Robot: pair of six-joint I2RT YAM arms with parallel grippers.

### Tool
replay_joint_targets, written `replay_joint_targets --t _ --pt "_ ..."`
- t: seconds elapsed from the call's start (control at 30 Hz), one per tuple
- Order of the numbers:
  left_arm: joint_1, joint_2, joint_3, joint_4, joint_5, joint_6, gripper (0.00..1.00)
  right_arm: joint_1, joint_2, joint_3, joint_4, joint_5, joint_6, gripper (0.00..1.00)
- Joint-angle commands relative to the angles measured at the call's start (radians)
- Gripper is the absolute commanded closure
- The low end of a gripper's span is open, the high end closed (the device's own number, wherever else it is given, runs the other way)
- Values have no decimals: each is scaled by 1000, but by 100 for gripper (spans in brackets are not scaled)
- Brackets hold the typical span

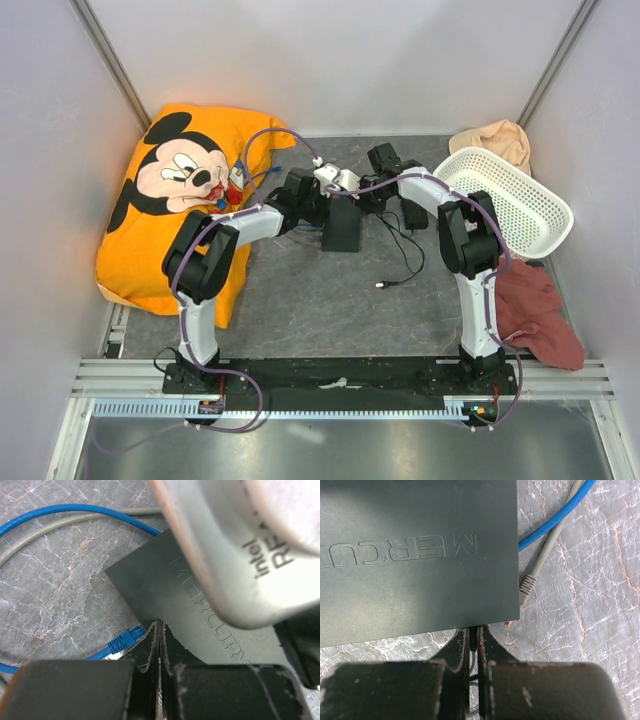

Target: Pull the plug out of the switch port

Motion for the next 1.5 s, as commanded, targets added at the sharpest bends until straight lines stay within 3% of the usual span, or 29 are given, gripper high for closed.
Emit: replay_joint_targets --t 0.0,0.27,0.5,0.67,0.83,0.97,1.07,1.2,1.33,1.47 --pt "-28 90 -49 -122 -153 38 98 -22 -6 -40 -92 42 -8 100" --pt "-36 107 -49 -113 -147 66 98 -38 -58 -131 -100 160 -120 100" --pt "-36 105 -49 -109 -147 69 98 -52 -58 -86 -131 216 -147 100" --pt "-16 49 -75 -83 -171 38 98 -55 -20 -17 -206 156 -46 100" --pt "113 -133 -104 -90 -26 -26 98 -55 0 35 -257 101 43 100" --pt "144 -157 -80 -91 59 -57 98 -64 -19 32 -247 110 98 100" --pt "144 -122 -31 -91 104 -95 98 -78 -72 23 -260 110 115 100" --pt "141 -86 20 -82 95 -166 98 -96 -260 -32 -286 61 107 100" --pt "135 -59 60 -54 91 -160 98 -99 -400 -191 -298 113 93 100" --pt "135 -49 77 -53 82 -154 98 -191 -499 -342 -304 166 84 100"
